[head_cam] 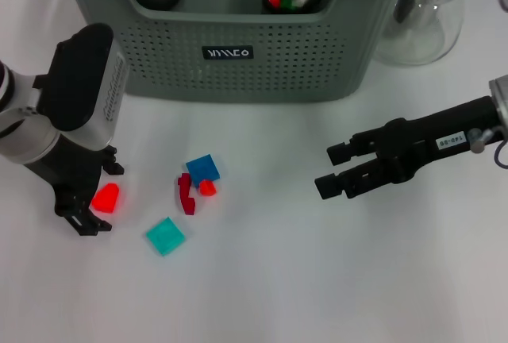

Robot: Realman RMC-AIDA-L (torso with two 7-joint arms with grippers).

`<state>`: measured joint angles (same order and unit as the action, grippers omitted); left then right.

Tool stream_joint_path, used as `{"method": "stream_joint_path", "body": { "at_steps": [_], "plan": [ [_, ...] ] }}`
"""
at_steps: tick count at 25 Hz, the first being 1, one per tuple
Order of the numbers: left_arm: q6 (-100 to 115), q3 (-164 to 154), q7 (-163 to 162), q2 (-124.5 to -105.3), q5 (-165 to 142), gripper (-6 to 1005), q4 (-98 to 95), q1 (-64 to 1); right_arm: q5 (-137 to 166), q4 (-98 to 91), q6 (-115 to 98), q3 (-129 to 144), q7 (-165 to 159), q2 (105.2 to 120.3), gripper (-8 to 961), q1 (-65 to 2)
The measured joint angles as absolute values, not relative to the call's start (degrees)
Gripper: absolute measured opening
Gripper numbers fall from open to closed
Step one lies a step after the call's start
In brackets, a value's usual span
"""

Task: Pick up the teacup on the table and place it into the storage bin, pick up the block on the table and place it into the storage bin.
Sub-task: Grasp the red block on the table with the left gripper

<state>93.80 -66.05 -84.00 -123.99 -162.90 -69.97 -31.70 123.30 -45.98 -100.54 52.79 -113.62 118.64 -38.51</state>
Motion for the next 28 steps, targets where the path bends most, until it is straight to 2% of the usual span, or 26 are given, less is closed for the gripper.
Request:
{"method": "stream_joint_path", "body": {
  "at_steps": [4, 10, 19, 28],
  "plan": [
    [93.4, -66.0, -84.2, -123.91, -162.9, 887, -69.9, -31.7, 128.8, -46.4, -99.0, 53.5, -114.6, 118.91, 947, -40.6],
    [93.2, -65.3, -84.2, -123.92, -162.9, 886, -69.7, -31.9, 134.9, -51.6, -97.7, 56.2, -118.3, 120.17, 947, -42.6],
    [93.2, -64.6, -84.3, -123.93, -162.9, 884, -69.0, -32.0, 135.3, -56.2, -94.7, 64.8, -124.4, 120.17, 947, -42.9],
    [92.8, -64.7, -84.0, -123.93, -162.9, 770, -68.3, -32.1, 135.3, -56.4, -94.3, 65.1, -125.2, 120.17, 947, -42.4]
  ]
}}
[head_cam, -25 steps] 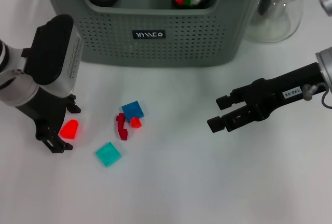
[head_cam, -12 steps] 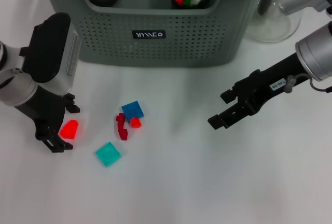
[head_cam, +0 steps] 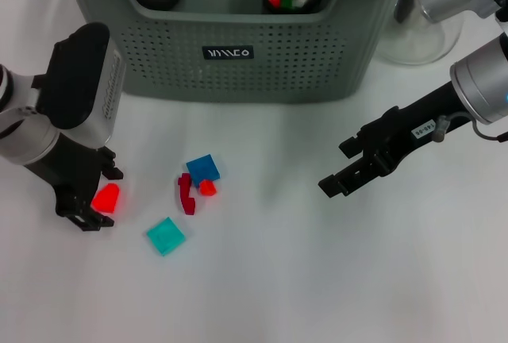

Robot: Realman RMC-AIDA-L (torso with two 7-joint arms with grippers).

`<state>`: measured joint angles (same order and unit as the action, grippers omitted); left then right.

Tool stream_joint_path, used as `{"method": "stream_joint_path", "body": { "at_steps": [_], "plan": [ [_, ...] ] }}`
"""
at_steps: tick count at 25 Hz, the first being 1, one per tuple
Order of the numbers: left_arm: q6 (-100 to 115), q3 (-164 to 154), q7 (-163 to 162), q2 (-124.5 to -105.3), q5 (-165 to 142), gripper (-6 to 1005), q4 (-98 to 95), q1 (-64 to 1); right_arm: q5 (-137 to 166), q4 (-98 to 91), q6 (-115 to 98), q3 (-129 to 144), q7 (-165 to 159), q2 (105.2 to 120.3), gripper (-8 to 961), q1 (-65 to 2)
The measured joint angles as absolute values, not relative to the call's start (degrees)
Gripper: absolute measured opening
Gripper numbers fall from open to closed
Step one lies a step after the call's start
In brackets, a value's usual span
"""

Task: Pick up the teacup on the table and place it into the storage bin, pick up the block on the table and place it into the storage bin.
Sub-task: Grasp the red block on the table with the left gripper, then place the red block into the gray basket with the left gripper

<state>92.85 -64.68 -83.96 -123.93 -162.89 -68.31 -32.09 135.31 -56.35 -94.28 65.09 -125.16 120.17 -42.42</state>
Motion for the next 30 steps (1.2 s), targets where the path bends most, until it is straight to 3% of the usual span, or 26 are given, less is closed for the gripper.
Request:
{"method": "stream_joint_path", "body": {
  "at_steps": [4, 9, 19, 30],
  "plan": [
    [92.0, -64.7, -83.9, -123.93, -162.9, 720, -67.8, -32.1, 135.2, -56.3, -94.2, 65.1, -125.2, 120.20, 947, -42.2],
    [91.4, -64.7, -83.8, -123.88, -162.9, 484, -67.6, -31.8, 135.1, -56.4, -94.2, 65.1, -125.2, 120.23, 947, -42.2],
    [99.2, -56.4, -85.4, -124.22, -158.5, 419, -73.9, -31.6, 135.0, -56.4, -94.4, 64.6, -124.8, 119.92, 947, -42.3],
    [114.2, -33.5, -101.7, -121.72, -123.6, 422, -83.3, -36.3, 135.3, -56.6, -95.9, 64.8, -124.2, 118.71, 947, -42.7]
  ]
}}
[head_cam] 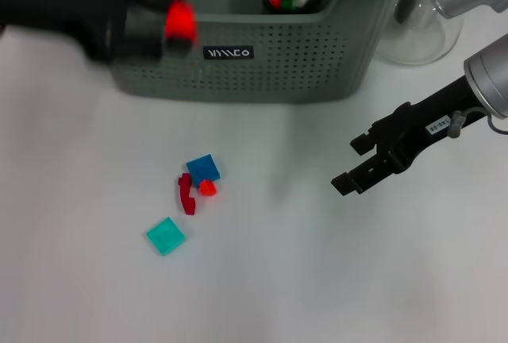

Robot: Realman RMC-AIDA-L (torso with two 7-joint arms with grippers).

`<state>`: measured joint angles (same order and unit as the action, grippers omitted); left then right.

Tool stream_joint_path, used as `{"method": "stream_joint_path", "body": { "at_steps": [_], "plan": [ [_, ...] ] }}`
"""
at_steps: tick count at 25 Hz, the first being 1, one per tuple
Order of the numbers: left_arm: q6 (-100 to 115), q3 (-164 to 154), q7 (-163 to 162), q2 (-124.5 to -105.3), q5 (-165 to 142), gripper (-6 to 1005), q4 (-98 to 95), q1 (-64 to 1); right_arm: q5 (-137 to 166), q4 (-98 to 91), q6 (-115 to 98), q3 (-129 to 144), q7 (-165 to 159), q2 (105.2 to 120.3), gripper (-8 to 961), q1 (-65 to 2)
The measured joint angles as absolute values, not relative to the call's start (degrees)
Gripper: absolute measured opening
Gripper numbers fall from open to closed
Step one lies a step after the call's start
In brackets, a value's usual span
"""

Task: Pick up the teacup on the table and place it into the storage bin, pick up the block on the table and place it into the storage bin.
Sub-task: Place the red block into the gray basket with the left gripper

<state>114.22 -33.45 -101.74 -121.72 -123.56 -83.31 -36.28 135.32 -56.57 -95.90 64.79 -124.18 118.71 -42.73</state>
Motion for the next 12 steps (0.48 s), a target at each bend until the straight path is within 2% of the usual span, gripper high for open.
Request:
{"method": "stream_joint_path", "body": {
  "at_steps": [5, 12],
  "plan": [
    [102.4, -36.4, -113.2, -120.37, -119.6, 427, -85.3, -41.9, 135.4, -56.6, -96.3, 64.9, -123.3, 118.59, 947, -42.8],
    [79.1, -50.4, -125.4, -117.90, -130.0, 434, -74.9, -49.9, 135.4, -56.6, -96.4, 64.6, -122.7, 118.53, 947, -42.4]
  ]
}}
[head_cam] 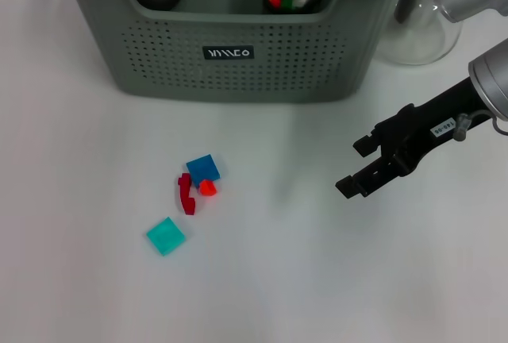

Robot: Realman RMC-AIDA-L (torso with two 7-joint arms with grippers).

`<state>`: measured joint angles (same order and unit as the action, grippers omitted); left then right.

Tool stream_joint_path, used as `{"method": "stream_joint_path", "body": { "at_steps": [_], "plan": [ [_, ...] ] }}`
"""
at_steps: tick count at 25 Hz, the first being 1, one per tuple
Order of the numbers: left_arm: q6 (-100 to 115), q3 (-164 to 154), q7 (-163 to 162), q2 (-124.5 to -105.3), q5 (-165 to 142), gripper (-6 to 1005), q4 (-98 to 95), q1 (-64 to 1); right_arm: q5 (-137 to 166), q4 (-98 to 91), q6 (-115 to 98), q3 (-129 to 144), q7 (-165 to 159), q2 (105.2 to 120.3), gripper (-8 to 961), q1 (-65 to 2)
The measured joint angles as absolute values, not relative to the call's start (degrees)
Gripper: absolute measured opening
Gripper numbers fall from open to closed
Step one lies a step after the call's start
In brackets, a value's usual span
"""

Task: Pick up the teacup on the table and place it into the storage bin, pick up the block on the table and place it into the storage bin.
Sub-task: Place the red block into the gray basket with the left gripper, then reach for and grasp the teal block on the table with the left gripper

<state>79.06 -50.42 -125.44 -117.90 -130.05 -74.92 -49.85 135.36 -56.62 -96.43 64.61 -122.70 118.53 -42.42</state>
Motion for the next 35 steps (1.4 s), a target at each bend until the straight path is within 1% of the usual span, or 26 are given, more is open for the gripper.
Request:
{"method": "stream_joint_path", "body": {
  "at_steps": [3, 5, 9, 17, 24, 27, 32, 35],
  "plan": [
    [73.0, -54.2, -126.6, -117.93, -133.2, 437, -68.5, -53.4, 135.4, -56.6, -96.4, 64.7, -122.6, 118.46, 948, -42.4],
    [69.4, -55.4, -126.6, -118.30, -134.7, 439, -64.1, -55.6, 135.4, -56.6, -96.4, 64.7, -122.6, 118.45, 948, -42.4],
    [64.0, -57.4, -126.7, -119.05, -135.8, 443, -58.9, -57.8, 135.4, -56.6, -96.1, 65.0, -122.5, 118.54, 948, -42.6],
    [55.3, -60.1, -126.1, -121.29, -136.2, 451, -56.1, -58.0, 135.3, -56.3, -95.9, 65.0, -122.0, 118.88, 948, -42.6],
    [54.9, -60.1, -126.5, -120.99, -136.6, 458, -55.3, -58.1, 135.4, -56.4, -95.7, 65.0, -121.7, 119.04, 948, -42.7],
    [55.3, -59.6, -127.0, -120.39, -136.6, 649, -55.4, -57.8, 135.4, -56.4, -95.7, 65.0, -121.7, 119.08, 948, -42.7],
    [57.2, -58.9, -127.9, -119.51, -136.4, 875, -58.1, -55.7, 135.5, -56.2, -95.6, 64.9, -121.3, 119.09, 948, -42.7],
    [64.8, -56.5, -128.6, -119.51, -135.8, 876, -65.9, -52.4, 135.5, -56.1, -95.6, 64.7, -121.2, 119.10, 948, -42.7]
  ]
}}
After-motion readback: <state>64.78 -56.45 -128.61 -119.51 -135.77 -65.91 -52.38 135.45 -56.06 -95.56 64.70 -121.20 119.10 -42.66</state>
